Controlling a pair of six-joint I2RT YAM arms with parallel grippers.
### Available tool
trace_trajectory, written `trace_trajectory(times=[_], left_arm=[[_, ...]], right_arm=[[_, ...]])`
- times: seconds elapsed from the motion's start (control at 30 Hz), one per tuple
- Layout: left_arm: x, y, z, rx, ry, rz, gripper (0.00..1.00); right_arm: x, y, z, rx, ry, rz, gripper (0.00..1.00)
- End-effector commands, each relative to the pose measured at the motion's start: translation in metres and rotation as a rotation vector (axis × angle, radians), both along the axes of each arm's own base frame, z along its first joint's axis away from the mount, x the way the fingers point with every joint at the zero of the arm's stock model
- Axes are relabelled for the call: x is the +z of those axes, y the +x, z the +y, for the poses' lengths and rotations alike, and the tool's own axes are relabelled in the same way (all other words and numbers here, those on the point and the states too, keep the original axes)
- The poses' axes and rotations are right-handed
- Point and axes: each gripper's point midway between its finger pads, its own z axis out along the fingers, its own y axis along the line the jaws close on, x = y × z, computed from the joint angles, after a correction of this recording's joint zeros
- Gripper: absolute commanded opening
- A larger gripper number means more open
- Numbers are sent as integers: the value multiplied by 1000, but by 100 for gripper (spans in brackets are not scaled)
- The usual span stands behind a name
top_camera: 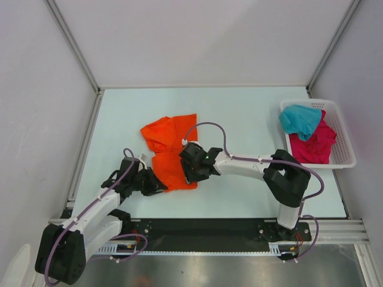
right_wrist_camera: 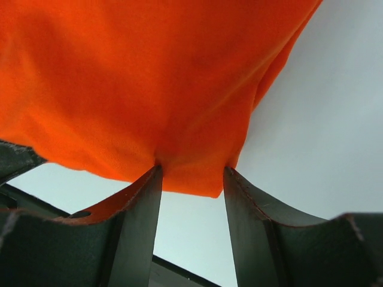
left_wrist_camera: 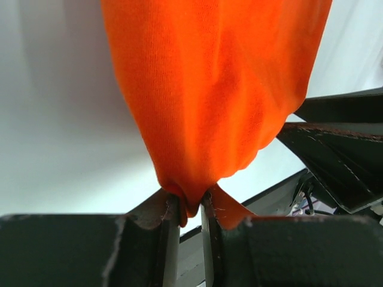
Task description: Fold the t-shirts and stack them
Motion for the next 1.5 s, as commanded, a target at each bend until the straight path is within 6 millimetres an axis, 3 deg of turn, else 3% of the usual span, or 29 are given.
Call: trace_trajectory(times=[0.0,0.47,0.5,0.63,0.7,0.83,0.87,0.93,1.0,1.2,1.37,1.47], left_arm=[[7,-2,-3,3,-27,3,22],[11,-1,-2,8,-21,-1,22],[11,-2,-2,7,-20,-2,22],[11,-2,-2,5,-22,0,22],[11,-2,-2,8,-20,2,22],[13,-3,-3,2,-27,-1,15],[15,-3,-4,0,-31,-3,12],[19,-5,-4,-3,-40,1,4],[27,-9,-8,-14,-69,-1,1],[57,-15,-10,-10,-123,-48,0],[69,-6,-12,4,-128,-67,1],[79,14,-12,9,-117,-94,1]], right_arm=[[-12,-5,8,-10,18,19,51],[-59,-21,-3,-21,-2,97,50],[-65,-25,-2,-15,12,127,47],[-72,-28,1,-13,54,147,2],[-71,-29,-2,-12,53,140,0],[-50,-26,-12,-22,39,87,0],[-36,-19,-13,-33,41,40,0],[-24,-21,-22,-28,8,24,0],[1,-20,-28,-36,3,-8,0],[59,-29,-31,-23,52,-62,0],[68,-7,-32,-25,34,-89,0],[70,14,-24,-21,33,-91,0]])
